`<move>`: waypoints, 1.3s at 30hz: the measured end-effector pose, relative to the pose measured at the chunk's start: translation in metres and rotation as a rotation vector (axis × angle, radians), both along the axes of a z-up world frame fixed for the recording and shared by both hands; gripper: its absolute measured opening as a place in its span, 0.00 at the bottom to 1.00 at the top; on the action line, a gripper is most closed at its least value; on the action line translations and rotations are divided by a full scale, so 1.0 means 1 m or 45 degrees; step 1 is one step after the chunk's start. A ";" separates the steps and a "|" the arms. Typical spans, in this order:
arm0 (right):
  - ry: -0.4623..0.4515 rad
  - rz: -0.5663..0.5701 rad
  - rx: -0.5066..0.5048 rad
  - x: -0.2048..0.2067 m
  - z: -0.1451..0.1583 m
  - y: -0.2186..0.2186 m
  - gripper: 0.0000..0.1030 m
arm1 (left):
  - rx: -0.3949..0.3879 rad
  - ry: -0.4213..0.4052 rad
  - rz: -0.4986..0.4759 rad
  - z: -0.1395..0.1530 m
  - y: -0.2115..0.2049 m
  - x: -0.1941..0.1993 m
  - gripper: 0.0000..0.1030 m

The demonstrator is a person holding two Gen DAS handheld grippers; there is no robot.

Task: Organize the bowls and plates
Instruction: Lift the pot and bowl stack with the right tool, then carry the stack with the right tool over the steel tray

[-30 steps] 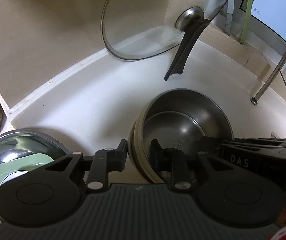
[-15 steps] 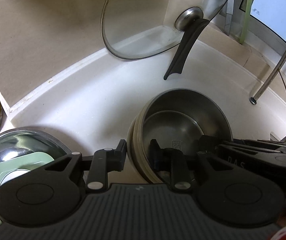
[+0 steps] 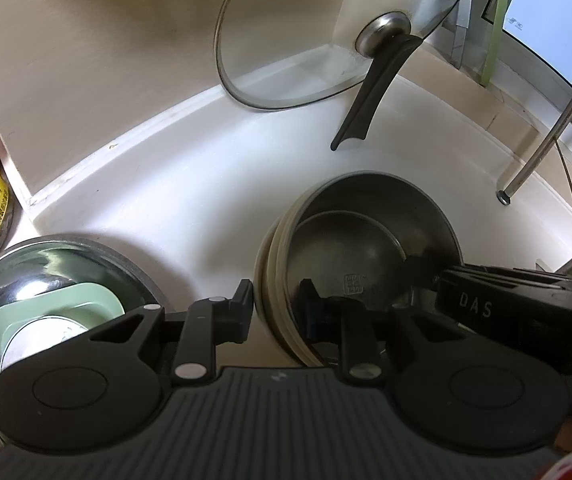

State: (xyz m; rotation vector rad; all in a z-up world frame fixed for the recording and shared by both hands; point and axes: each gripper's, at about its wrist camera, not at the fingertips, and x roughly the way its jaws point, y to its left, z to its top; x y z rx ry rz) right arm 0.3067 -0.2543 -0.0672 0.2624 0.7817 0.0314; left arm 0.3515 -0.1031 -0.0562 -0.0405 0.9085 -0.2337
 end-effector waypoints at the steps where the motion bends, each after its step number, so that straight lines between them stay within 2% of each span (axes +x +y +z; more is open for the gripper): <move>1: -0.004 0.001 0.000 -0.001 0.001 0.000 0.13 | 0.001 -0.004 0.001 0.001 0.001 -0.001 0.21; 19: -0.082 0.084 -0.006 -0.016 0.023 0.025 0.13 | 0.008 -0.084 0.081 0.028 0.026 -0.027 0.21; 39: -0.136 0.355 -0.003 -0.025 0.042 0.112 0.13 | 0.056 -0.148 0.328 0.054 0.107 -0.074 0.20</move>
